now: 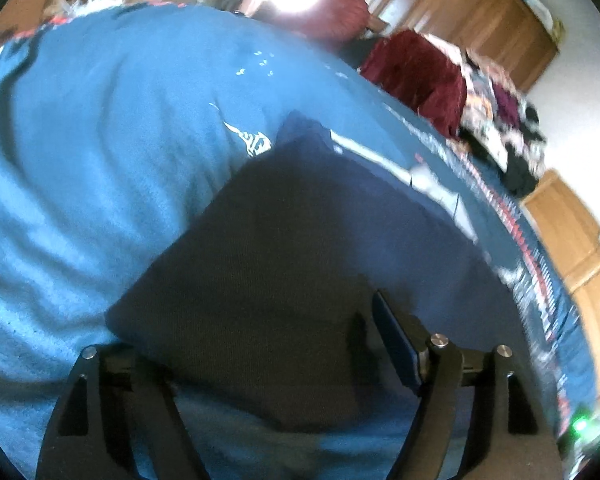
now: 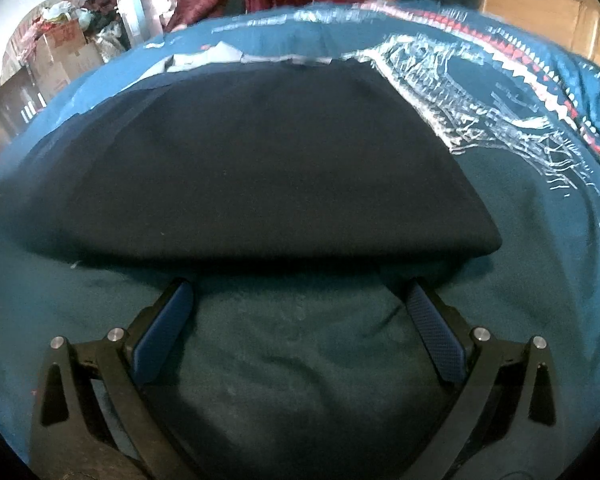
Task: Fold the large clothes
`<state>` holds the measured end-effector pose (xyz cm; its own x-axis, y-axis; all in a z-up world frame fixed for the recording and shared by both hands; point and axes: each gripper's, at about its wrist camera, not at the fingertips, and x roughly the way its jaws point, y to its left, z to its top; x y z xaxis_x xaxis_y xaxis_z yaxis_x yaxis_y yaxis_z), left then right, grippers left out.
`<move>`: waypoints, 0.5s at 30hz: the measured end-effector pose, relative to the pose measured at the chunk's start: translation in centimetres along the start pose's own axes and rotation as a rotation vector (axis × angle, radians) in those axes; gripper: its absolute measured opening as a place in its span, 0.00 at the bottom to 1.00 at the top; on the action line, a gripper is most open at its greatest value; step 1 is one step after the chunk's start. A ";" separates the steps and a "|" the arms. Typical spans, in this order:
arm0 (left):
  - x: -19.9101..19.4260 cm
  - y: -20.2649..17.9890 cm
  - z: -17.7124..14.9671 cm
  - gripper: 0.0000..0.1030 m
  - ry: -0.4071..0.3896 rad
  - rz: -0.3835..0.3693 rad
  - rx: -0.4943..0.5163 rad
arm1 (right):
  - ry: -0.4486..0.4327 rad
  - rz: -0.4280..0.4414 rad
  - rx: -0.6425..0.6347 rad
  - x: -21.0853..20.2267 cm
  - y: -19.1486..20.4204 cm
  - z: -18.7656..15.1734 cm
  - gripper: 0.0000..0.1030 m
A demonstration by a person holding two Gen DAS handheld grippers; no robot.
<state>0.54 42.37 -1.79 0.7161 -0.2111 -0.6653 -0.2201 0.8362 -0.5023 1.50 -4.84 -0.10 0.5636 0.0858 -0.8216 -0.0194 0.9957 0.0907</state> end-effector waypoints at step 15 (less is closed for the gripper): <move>0.5 -0.7 0.1 0.05 -0.087 0.025 -0.051 | 0.046 0.209 -0.376 -5.7 14.6 10.9 1.00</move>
<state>1.13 41.70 -1.69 0.7641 -0.1442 -0.6288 -0.2704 0.8133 -0.5151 7.00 8.79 12.08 0.4781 0.2804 -0.8324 -0.4338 0.8994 0.0539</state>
